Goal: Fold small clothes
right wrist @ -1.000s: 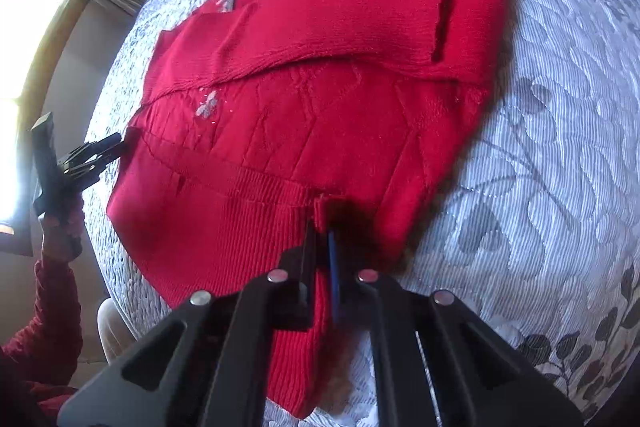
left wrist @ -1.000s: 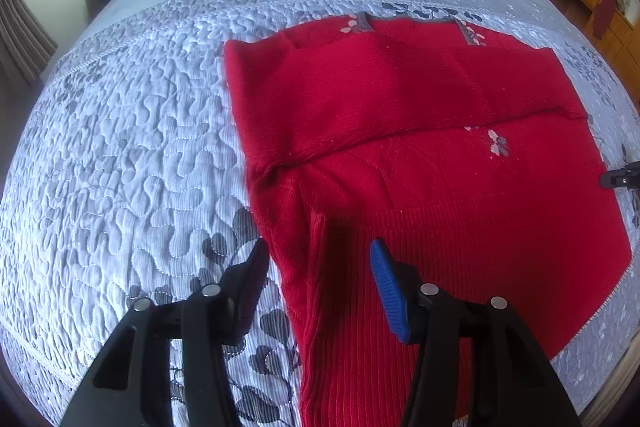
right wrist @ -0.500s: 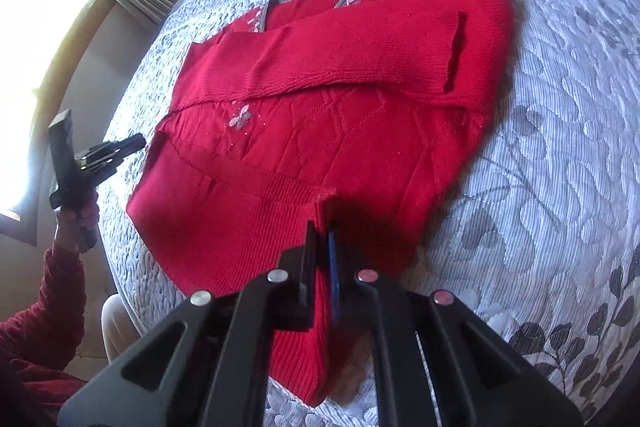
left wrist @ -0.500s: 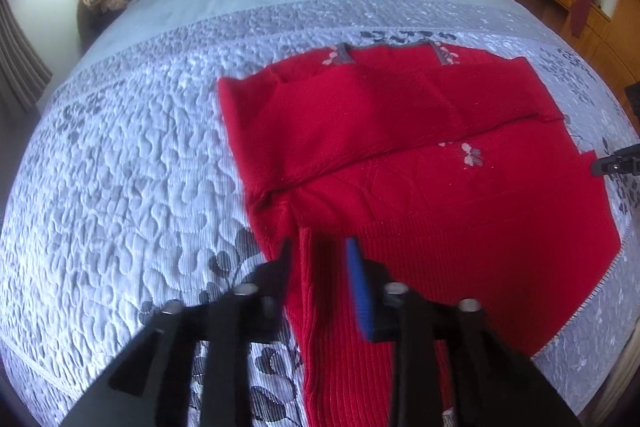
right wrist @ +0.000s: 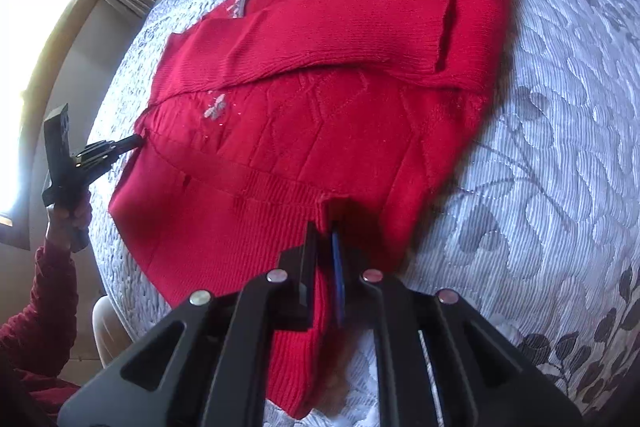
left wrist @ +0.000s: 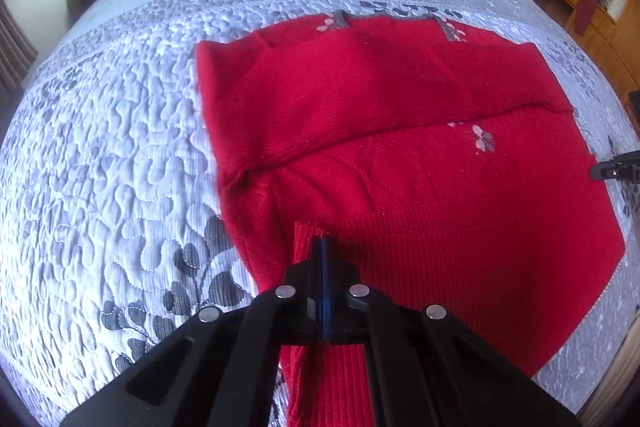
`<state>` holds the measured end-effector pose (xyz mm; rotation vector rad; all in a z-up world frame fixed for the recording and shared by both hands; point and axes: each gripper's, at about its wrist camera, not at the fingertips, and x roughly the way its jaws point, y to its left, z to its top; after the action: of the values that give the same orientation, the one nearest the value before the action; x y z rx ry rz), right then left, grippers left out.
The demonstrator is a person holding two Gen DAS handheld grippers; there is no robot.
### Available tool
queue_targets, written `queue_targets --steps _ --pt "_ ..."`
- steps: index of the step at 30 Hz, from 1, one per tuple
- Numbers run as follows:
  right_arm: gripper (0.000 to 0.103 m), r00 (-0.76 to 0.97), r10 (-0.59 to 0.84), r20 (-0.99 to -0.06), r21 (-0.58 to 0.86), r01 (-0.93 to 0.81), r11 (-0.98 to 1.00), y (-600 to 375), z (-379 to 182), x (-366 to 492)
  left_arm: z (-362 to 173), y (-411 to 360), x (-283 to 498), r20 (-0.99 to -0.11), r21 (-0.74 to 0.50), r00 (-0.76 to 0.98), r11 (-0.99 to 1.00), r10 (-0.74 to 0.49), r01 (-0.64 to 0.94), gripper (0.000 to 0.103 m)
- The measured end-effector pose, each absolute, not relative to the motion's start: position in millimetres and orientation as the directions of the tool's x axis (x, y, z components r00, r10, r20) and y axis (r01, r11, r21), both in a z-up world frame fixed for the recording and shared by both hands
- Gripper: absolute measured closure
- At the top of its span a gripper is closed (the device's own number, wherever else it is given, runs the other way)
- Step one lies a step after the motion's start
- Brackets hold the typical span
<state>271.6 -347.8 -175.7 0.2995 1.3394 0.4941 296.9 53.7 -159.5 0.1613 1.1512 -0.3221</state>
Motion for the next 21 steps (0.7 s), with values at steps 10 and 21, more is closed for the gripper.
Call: queue_targets --steps 10,21 --pt "0.069 0.141 0.529 -0.837 0.512 -0.14 0.847 -345 -183 277 -157 57 293 -0.913 -0.055 0.364 0.941 -0.183 0.335 0.101" --pt "0.067 0.14 0.509 -0.849 0.488 -0.16 0.858 -340 -182 275 -164 46 303 -0.921 0.045 0.379 0.939 -0.093 0.341 0.065"
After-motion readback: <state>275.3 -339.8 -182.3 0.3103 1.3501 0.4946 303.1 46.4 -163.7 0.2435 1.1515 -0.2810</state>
